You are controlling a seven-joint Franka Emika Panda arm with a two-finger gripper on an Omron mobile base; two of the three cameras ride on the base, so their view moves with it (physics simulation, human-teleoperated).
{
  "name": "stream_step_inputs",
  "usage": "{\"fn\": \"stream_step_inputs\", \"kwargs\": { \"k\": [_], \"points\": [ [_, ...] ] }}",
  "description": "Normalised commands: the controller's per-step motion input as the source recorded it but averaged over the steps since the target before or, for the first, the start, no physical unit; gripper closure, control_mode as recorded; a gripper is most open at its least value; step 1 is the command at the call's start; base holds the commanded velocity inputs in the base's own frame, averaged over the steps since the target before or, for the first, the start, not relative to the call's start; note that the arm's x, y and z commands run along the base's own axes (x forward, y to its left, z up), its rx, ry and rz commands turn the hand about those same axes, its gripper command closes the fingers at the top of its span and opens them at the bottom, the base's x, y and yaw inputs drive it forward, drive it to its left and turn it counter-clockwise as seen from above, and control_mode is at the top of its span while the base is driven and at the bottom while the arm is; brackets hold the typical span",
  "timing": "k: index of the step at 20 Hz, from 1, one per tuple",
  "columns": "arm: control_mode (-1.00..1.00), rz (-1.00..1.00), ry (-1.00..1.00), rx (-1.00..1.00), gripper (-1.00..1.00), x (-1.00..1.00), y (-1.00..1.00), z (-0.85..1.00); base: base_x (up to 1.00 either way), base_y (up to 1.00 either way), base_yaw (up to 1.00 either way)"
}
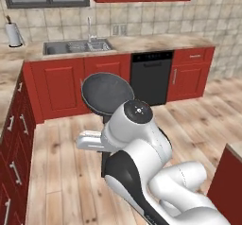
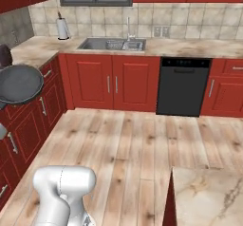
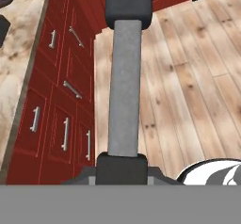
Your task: Move the pot and pan from the stove into the sink.
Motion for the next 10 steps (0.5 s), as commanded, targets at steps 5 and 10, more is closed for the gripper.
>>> {"fn": "stream_step_inputs", "kwargs": {
  "k": [5,10],
  "points": [
    [1.00,0.00,0.00,0.00,1.00,0.00,0.00,0.00,0.90,0.34,0.00],
    [1.00,0.00,0.00,0.00,1.00,0.00,0.00,0.00,0.93,0.36,0.00]
  ]
}}
